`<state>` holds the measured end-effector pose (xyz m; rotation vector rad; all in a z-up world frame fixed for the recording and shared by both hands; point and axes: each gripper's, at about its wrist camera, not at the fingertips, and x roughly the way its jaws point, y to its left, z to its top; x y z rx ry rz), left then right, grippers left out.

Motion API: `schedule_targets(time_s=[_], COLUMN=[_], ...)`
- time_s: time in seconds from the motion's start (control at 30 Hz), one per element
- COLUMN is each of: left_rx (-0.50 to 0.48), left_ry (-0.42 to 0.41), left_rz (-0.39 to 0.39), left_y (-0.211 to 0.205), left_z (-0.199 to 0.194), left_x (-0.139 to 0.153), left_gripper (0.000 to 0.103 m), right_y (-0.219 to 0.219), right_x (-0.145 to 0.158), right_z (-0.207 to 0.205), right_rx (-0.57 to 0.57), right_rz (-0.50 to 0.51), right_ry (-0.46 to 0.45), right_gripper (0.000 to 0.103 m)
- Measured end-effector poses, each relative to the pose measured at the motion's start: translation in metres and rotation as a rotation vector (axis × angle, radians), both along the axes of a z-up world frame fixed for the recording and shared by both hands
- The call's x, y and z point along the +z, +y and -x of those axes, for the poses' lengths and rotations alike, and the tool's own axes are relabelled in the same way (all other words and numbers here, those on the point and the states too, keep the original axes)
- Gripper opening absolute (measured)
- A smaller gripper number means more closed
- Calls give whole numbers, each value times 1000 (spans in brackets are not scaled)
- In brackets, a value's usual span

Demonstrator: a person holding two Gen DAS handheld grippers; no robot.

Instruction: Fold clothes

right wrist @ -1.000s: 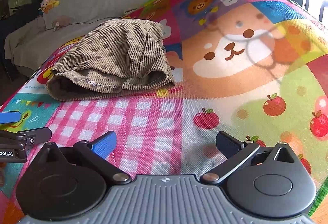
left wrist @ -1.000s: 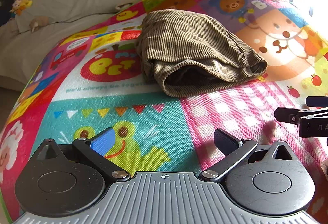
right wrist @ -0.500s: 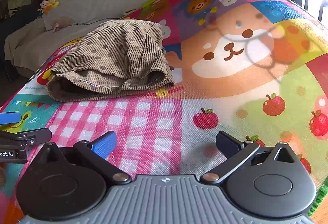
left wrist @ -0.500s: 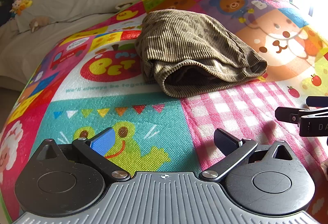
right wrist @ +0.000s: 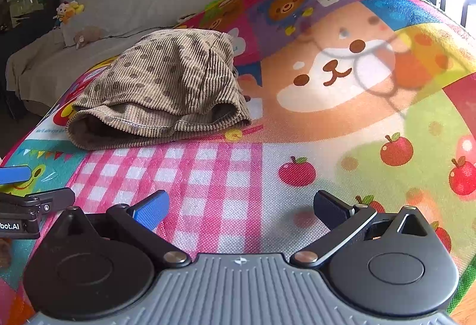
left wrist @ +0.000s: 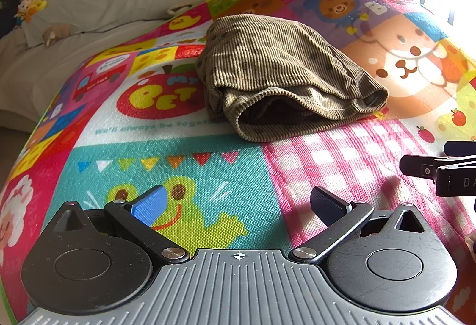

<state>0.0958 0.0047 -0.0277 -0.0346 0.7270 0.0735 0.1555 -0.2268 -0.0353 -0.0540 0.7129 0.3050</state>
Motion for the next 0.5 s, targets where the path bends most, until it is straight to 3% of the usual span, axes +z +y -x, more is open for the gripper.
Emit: schedule_targets(time_s=[0.33, 0.5], left_rx=[1, 2], left_ry=[-1, 0], left_rz=[3, 3], left_y=[1, 0], left_z=[-1, -1], left_x=[0, 0], left_gripper=[103, 103], right_y=[1, 12], right_x=[0, -2], right_z=[-1, -1], right_rx=[45, 47], right_rz=[-17, 49], right_ry=[8, 5], right_gripper=[103, 103])
